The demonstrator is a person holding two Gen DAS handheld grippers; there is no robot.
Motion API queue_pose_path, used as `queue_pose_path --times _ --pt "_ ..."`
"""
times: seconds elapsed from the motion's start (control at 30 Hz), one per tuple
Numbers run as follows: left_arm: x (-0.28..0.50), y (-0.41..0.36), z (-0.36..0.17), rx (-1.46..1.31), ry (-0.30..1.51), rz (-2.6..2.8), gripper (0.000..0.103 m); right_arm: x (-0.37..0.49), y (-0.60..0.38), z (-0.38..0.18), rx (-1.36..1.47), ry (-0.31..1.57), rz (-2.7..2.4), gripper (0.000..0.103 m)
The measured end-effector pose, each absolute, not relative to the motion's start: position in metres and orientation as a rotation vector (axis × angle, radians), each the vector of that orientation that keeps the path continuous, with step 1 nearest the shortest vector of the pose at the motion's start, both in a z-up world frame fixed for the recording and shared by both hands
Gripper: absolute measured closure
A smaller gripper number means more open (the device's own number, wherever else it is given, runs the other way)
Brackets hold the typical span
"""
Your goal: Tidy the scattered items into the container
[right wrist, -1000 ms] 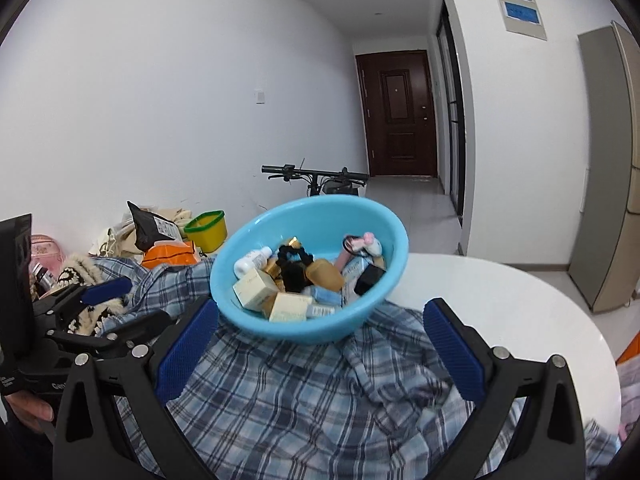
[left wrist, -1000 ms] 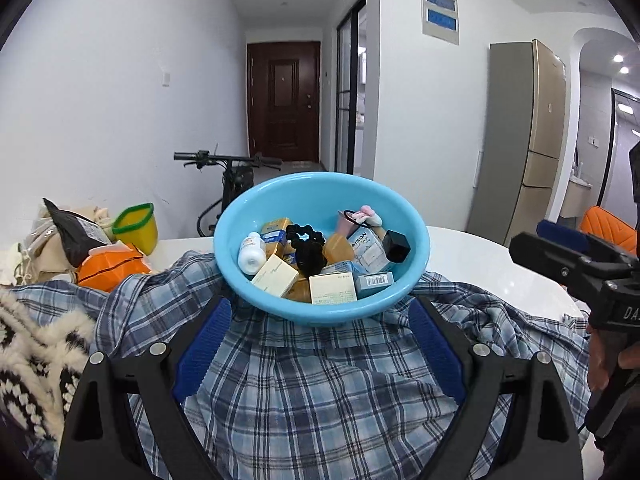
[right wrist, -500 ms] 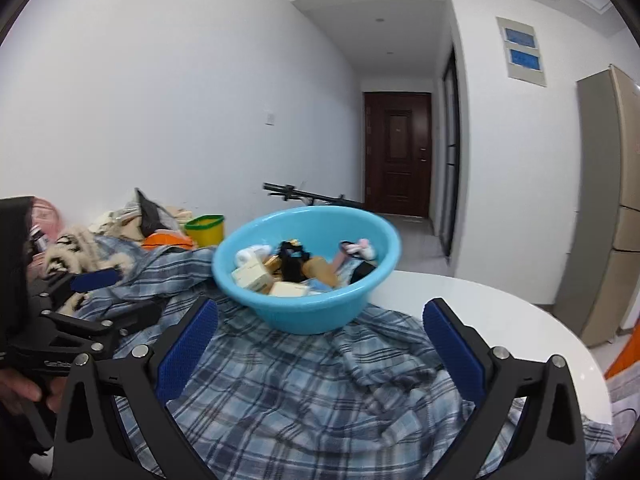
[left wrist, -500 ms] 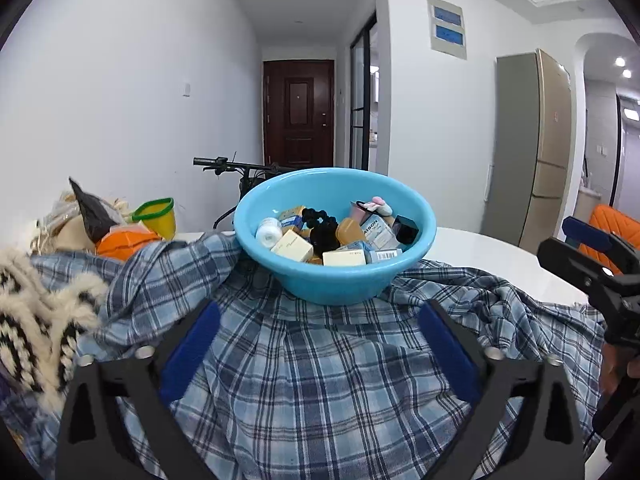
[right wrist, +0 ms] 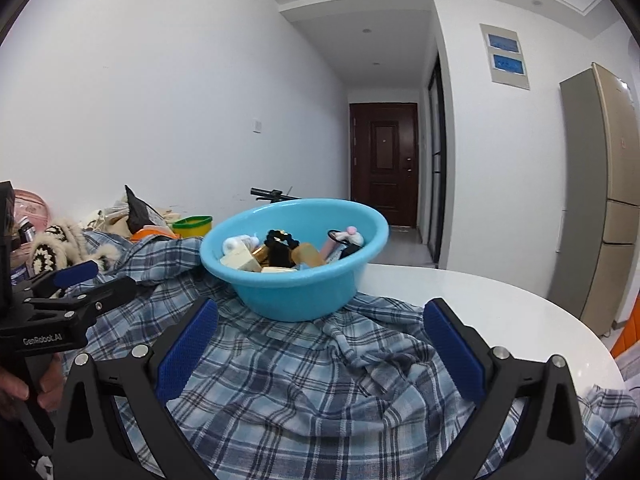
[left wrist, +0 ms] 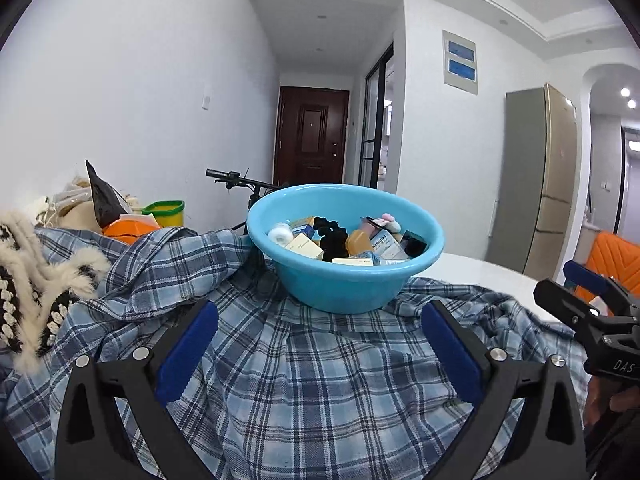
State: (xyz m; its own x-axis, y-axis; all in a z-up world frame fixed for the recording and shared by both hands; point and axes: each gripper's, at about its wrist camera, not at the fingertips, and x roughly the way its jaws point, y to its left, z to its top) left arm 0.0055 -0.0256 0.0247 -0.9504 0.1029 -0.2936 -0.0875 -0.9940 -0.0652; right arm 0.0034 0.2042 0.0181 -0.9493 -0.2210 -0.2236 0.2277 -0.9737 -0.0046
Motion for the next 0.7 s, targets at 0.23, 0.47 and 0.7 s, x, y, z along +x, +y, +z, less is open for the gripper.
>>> queue_pose_path --times 0.23,0.47,0.7 --pt "0.007 -0.019 0.015 -0.422 0.033 3.051 0.000 0.008 0.202 0.008 0.292 0.088 -2.918 0.001" --pt "0.007 -0.035 0.006 -0.443 -0.073 3.039 0.000 0.009 0.201 0.000 0.291 0.066 -2.905 0.001" --pt "0.010 -0.034 0.003 -0.414 -0.062 3.046 0.000 0.006 0.201 -0.005 0.318 0.060 -2.908 0.001"
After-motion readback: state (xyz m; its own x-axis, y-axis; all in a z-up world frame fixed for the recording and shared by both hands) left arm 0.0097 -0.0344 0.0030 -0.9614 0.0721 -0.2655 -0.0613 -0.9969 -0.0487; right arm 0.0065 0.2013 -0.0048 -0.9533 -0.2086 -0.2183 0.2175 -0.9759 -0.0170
